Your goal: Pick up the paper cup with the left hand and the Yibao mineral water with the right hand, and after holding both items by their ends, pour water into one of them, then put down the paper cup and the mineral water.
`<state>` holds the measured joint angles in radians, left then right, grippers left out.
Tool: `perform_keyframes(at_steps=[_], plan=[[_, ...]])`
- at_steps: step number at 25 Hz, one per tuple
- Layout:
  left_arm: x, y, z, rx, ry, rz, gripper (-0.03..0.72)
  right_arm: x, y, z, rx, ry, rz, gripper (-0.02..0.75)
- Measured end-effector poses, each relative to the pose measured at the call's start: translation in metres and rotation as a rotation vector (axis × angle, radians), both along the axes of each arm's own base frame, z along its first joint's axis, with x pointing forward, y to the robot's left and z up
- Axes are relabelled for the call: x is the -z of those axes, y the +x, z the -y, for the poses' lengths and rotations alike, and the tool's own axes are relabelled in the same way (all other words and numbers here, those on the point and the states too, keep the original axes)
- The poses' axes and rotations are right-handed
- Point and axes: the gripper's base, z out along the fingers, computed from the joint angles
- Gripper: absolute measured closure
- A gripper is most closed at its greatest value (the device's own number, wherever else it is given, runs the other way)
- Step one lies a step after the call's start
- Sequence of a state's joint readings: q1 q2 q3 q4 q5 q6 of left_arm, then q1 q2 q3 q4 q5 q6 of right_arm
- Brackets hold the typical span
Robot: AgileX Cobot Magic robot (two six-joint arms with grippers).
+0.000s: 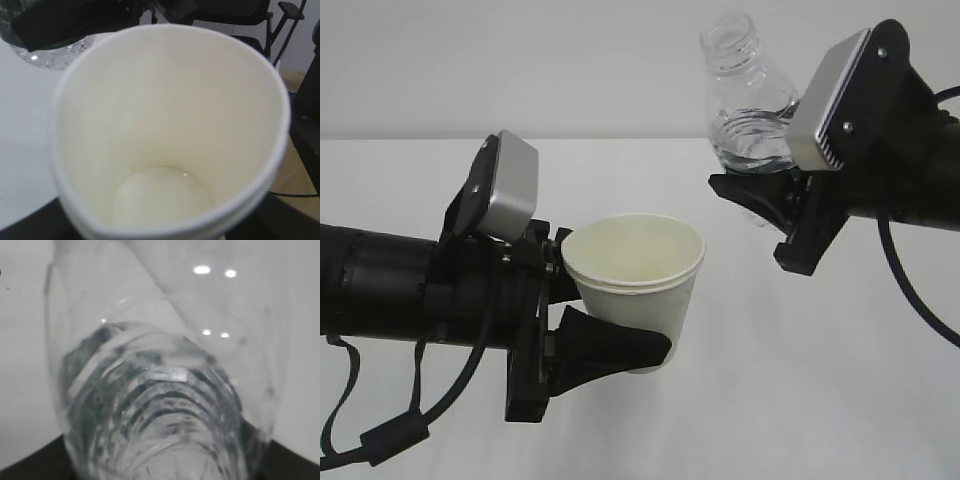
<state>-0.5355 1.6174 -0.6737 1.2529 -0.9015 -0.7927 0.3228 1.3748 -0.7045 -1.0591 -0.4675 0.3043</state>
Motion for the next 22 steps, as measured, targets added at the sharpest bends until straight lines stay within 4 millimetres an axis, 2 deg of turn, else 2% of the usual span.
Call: perform_keyframes(at_steps=[22], plan=[[0.0,0.0,0.0,0.0,0.0,0.0,0.246,0.0018,-0.0011,-0.0003,-0.068,-0.139,0.102,0.321]])
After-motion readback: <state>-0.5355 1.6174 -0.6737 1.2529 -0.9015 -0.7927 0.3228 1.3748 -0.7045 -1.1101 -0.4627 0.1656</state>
